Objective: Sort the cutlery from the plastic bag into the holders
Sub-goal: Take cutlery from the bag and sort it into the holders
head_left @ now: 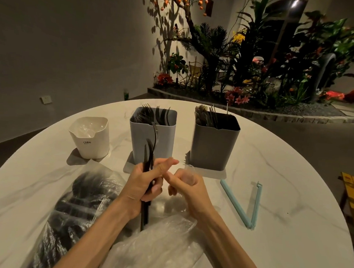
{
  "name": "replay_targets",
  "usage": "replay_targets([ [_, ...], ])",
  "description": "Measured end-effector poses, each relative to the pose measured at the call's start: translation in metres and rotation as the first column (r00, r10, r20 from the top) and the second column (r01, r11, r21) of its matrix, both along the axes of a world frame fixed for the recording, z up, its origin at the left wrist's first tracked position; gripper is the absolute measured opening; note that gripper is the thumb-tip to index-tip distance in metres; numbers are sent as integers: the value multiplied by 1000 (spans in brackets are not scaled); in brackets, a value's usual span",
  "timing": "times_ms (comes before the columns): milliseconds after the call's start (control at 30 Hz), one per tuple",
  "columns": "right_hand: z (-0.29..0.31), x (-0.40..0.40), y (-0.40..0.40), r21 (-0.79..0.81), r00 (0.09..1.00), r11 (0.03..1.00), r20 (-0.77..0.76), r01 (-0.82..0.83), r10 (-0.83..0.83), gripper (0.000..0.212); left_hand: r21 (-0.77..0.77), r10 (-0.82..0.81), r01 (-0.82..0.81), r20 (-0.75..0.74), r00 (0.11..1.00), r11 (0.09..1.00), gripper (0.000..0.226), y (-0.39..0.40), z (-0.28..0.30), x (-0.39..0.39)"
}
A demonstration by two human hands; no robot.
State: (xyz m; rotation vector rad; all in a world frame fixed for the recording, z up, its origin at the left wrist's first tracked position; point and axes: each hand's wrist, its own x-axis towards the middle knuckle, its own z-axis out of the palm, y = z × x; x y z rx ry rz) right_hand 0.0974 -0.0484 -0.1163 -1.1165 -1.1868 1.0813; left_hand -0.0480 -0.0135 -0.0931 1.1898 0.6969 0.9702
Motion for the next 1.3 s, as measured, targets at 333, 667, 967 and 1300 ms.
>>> replay_targets([
  [333,-3,-3,1,-120,997,993,-70,2,-10,46,-65,13,-18,-73,997,998,48,2,-4,2],
  [667,80,-12,6,4,854,1000,-520,5,-2,29,-14,73,-72,47,996,997,43,-5,22,-1],
  [967,110,-83,51,-72,961,996,-276,-53,32,33,80,193,-191,-14,981,978,29,-5,56,-36],
  [1300,127,-164,97,-124,986,978,-27,-165,163,33,31,440,-441,22,897,897,24,27,55,-108],
])
